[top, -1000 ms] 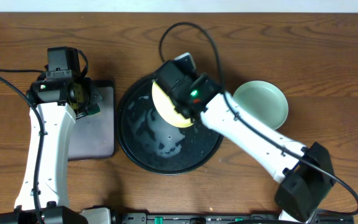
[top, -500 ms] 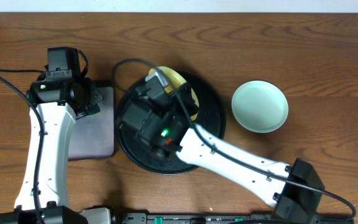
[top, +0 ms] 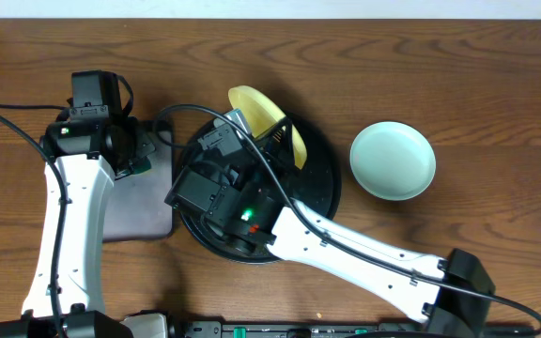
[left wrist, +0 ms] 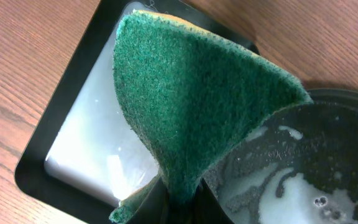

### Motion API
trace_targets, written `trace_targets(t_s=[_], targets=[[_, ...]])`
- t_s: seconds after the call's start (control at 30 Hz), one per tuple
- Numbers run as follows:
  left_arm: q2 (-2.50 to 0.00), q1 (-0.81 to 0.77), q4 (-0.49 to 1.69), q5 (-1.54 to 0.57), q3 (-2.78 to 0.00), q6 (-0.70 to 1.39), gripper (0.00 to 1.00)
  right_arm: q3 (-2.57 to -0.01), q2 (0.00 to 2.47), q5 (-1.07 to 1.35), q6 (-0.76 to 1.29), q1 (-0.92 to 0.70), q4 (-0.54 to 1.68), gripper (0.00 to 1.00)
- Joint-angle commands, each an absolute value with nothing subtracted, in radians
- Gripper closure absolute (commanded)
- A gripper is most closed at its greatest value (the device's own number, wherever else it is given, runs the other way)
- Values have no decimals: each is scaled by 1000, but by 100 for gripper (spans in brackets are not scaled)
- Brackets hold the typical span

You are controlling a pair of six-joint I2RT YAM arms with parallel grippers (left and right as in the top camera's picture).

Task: Clean dirty plates on tray and stack at the side
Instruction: 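Carry the yellow plate right and set it on the mint plates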

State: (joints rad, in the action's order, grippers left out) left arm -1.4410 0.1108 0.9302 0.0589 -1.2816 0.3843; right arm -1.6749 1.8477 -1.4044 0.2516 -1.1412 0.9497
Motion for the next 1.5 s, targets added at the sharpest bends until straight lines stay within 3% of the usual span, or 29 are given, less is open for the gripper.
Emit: trace_targets(t_s=[0.0,0.13,0.27,0.4,0.67,0.9,1.17,1.47], targets=[[-1439,115,931,71,-1280,367,93,-1690,1801,-1404,254,-1141,938,99],[-1439,115,931,71,-1280,367,92,-1686,1801,-1100,302,-1087,961,99],[-1439,115,931,71,-1280,367,92,-1637,1824,-608,332,-938,937,99],[-1439,115,931,71,-1280,367,93,-1588,1852,-268,332,-797,946,99],[-1439,115,931,71,-1280,367,93,-1573,1832,207,253,-577,909,99],[-1439,115,939,71,-1280,366,93,-1573,1701,263,254,-364,975,99],[-1447,115,979,72,-1280,283,93,-1565,1610,-29,341,-101,1161,99],[-1494,115,979,97,-1280,221,92,-1319,1610,-96,382,54,988,99]])
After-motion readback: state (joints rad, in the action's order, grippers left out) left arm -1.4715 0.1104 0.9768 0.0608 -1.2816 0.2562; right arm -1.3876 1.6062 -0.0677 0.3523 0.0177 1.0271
